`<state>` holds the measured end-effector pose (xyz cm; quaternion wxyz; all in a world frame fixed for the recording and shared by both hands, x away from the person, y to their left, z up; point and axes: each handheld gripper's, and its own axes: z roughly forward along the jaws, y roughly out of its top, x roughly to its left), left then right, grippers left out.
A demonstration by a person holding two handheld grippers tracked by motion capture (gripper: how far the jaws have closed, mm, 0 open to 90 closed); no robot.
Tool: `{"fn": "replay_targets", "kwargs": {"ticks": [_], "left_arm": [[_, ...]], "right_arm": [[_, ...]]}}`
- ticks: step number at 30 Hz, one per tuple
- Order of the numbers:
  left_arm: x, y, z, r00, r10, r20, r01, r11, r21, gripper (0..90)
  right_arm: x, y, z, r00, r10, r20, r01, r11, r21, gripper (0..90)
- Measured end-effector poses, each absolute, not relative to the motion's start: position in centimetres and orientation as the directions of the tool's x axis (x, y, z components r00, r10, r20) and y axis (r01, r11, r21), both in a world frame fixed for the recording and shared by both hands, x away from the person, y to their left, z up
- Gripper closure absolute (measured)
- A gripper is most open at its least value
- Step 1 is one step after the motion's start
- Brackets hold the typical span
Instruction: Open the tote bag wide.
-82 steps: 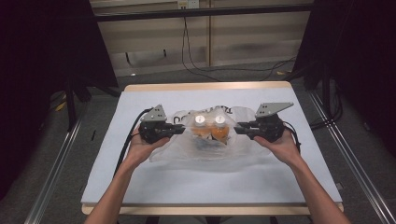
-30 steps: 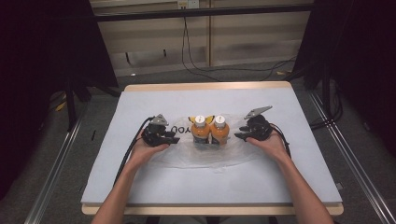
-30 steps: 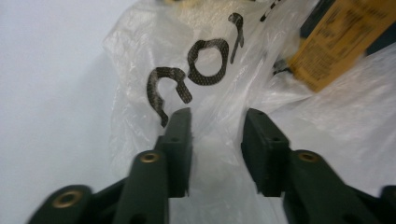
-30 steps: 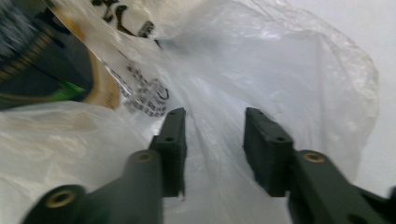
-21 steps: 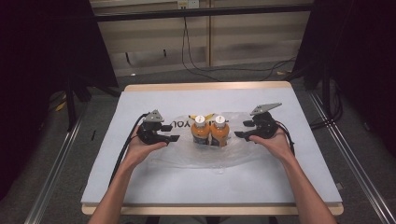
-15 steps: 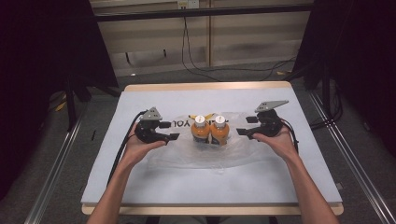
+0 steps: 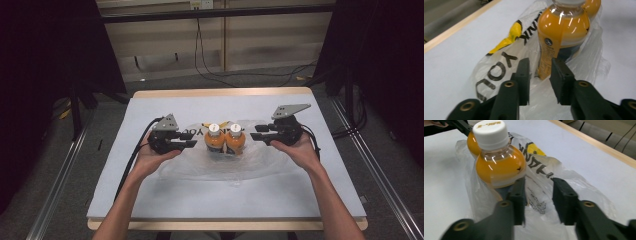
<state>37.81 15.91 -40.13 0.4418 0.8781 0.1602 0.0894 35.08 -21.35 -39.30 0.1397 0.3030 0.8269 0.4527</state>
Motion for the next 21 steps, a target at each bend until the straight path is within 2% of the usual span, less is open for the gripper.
{"fn": "replay_targets", "kwargs": {"ticks": [4,6,10,21], "left_arm": [[37.9,14.9,-40.6,0.947,0.320,0.011,0.190,-0.588,0.786,82.8],[38.1,14.1,-41.0,0.947,0.320,0.018,0.195,-0.620,0.760,83.5],[38.7,13.4,-41.4,0.948,0.319,0.006,0.208,-0.632,0.746,85.4],[39.8,11.9,-44.1,0.945,0.325,0.032,0.227,-0.724,0.651,86.0]], "right_arm": [[35.4,-20.4,-40.0,-0.806,0.589,0.056,0.386,0.452,0.804,83.5],[35.5,-20.0,-40.3,-0.814,0.577,0.058,0.392,0.473,0.789,86.8],[35.9,-19.5,-40.9,-0.825,0.562,0.060,0.400,0.506,0.764,90.0],[37.3,-18.4,-43.2,-0.819,0.572,0.057,0.437,0.556,0.707,90.0]]}}
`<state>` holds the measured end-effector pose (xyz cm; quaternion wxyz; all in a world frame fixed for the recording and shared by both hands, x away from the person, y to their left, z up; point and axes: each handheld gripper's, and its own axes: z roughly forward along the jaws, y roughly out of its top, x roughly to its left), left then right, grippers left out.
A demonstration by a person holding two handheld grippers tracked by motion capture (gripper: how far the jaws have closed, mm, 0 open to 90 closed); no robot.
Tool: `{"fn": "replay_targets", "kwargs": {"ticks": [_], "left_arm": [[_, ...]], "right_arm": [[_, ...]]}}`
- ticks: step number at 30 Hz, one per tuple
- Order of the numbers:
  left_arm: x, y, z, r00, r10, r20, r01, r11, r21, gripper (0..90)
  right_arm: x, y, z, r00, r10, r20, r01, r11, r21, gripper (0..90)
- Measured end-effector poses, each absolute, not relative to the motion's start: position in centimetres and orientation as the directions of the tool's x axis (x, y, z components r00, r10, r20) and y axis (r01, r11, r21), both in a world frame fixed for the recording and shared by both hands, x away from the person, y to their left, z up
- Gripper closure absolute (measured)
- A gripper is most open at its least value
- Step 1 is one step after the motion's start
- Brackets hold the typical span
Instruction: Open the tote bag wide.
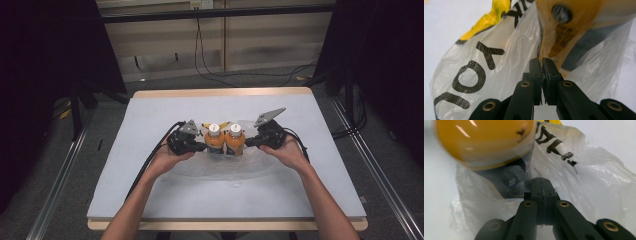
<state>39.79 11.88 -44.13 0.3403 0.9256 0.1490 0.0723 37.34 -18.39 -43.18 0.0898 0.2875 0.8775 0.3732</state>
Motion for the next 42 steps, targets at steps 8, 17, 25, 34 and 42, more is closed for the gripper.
{"fn": "replay_targets", "kwargs": {"ticks": [8,17,25,34,42], "left_arm": [[40.2,11.5,-46.3,0.947,0.313,0.069,0.223,-0.798,0.561,85.8],[40.5,12.5,-46.2,0.944,0.306,0.123,0.211,-0.848,0.487,86.6],[40.5,12.8,-45.8,0.956,0.250,0.152,0.168,-0.894,0.415,88.9],[41.3,14.1,-45.7,0.947,0.272,0.168,0.189,-0.900,0.393,90.0],[41.2,14.5,-45.6,0.948,0.268,0.170,0.196,-0.916,0.351,90.0]], "right_arm": [[38.7,-17.2,-46.1,-0.815,0.580,0.020,0.471,0.642,0.605,90.0],[39.0,-18.3,-46.6,-0.788,0.613,-0.063,0.493,0.688,0.532,90.0],[39.0,-19.6,-46.3,-0.785,0.607,-0.126,0.493,0.734,0.467,90.0],[39.2,-21.2,-46.2,-0.766,0.605,-0.218,0.493,0.770,0.405,90.0],[39.3,-21.9,-46.1,-0.770,0.605,-0.206,0.498,0.770,0.399,90.0]]}}
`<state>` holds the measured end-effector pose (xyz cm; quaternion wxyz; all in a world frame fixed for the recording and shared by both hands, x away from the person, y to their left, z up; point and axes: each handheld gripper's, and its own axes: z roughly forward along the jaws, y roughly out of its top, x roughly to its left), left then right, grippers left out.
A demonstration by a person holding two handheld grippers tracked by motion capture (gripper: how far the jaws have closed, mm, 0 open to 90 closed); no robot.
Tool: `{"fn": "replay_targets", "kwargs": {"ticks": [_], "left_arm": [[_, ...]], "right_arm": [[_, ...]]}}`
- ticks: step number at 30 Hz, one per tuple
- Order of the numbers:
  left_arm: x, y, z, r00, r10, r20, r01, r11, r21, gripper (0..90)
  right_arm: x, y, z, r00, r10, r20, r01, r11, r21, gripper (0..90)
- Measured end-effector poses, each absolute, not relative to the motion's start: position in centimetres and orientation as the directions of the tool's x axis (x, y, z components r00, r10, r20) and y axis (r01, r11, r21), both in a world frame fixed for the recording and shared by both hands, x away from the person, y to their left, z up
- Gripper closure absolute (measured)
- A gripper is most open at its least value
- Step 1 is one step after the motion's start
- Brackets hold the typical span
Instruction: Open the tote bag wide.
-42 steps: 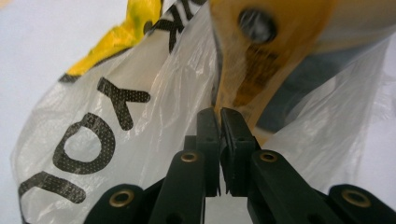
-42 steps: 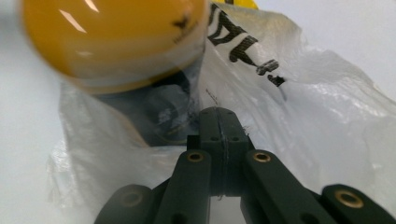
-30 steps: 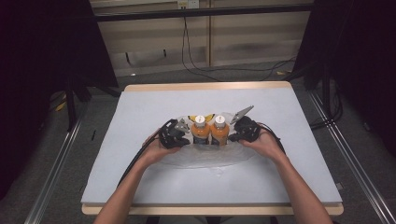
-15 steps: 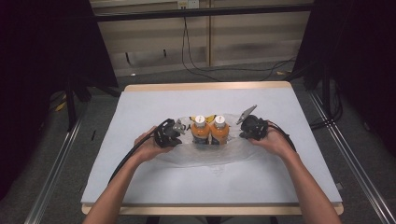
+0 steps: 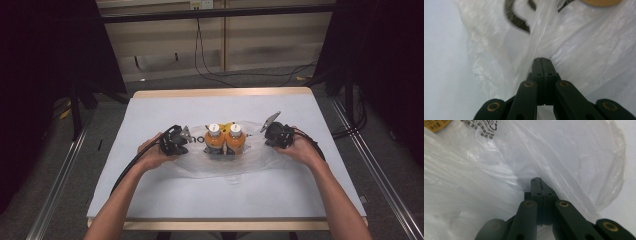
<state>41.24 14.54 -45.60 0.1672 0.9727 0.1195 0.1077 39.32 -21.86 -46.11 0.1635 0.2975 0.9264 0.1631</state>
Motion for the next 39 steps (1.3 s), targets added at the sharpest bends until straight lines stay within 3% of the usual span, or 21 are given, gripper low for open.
{"fn": "replay_targets", "kwargs": {"ticks": [3,14,18,22,23,25,26,27,29,39], "left_arm": [[41.1,15.2,-45.4,0.956,0.230,0.183,0.170,-0.940,0.298,90.0],[40.5,17.1,-45.1,0.965,0.212,0.157,0.164,-0.948,0.272,90.0],[39.9,18.1,-45.4,0.958,0.262,0.116,0.212,-0.919,0.332,90.0],[39.8,18.3,-45.2,0.964,0.216,0.154,0.166,-0.943,0.288,90.0],[39.4,18.3,-45.5,0.952,0.276,0.133,0.218,-0.915,0.340,90.0],[39.7,18.5,-45.2,0.963,0.220,0.157,0.169,-0.944,0.283,90.0],[39.5,18.6,-45.4,0.955,0.257,0.151,0.200,-0.927,0.317,90.0],[39.7,18.8,-45.1,0.962,0.206,0.180,0.154,-0.952,0.266,90.0],[39.5,18.9,-45.5,0.951,0.266,0.158,0.204,-0.924,0.325,90.0],[39.7,19.9,-45.5,0.950,0.278,0.140,0.211,-0.905,0.369,90.0]], "right_arm": [[39.1,-22.3,-46.0,-0.778,0.600,-0.187,0.505,0.774,0.383,90.0],[38.4,-23.2,-45.7,-0.803,0.579,-0.139,0.507,0.787,0.351,90.0],[37.7,-23.5,-45.6,-0.814,0.568,-0.123,0.499,0.792,0.353,90.0],[37.0,-23.9,-45.6,-0.812,0.572,-0.116,0.504,0.788,0.354,90.0],[36.9,-23.9,-45.6,-0.813,0.569,-0.123,0.498,0.789,0.360,90.0],[36.6,-24.2,-45.5,-0.815,0.564,-0.132,0.495,0.797,0.347,90.0],[36.5,-24.2,-45.6,-0.814,0.566,-0.132,0.496,0.795,0.350,90.0],[36.4,-24.4,-45.6,-0.815,0.562,-0.143,0.489,0.799,0.350,90.0],[36.1,-24.7,-45.6,-0.806,0.575,-0.138,0.500,0.787,0.362,90.0],[36.1,-25.5,-45.9,-0.785,0.597,-0.166,0.500,0.769,0.399,90.0]]}}
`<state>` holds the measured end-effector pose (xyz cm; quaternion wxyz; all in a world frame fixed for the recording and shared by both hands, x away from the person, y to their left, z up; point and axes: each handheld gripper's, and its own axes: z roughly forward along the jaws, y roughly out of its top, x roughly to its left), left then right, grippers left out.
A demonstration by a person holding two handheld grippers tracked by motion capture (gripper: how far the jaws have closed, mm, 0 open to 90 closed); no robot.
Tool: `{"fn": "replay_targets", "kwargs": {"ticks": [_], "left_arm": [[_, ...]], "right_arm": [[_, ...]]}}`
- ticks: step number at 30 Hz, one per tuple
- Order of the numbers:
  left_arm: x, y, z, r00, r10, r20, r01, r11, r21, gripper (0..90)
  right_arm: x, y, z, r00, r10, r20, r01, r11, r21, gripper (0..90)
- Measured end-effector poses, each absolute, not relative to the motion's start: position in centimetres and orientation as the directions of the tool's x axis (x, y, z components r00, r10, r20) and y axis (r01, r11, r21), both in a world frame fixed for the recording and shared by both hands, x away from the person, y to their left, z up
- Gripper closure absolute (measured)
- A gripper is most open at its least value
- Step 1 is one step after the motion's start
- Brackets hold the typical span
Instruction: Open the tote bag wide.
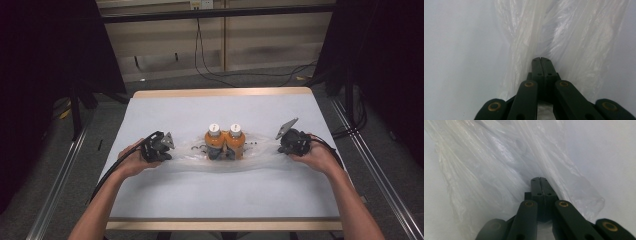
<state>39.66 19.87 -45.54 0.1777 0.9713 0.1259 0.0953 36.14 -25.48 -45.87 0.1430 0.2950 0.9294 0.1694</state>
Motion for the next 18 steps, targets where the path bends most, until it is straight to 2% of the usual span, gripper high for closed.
{"fn": "replay_targets", "kwargs": {"ticks": [6,10,18], "left_arm": [[39.7,20.7,-45.7,0.937,0.336,0.096,0.267,-0.864,0.426,90.0],[39.5,20.7,-45.7,0.934,0.346,0.091,0.270,-0.849,0.454,90.0],[38.8,21.2,-44.4,0.922,0.386,0.040,0.288,-0.750,0.596,90.0]], "right_arm": [[35.7,-25.6,-46.0,-0.778,0.610,-0.148,0.503,0.747,0.435,90.0],[35.5,-25.5,-45.8,-0.772,0.618,-0.145,0.500,0.733,0.461,90.0],[34.7,-25.7,-45.3,-0.763,0.639,-0.103,0.494,0.677,0.545,90.0]]}}
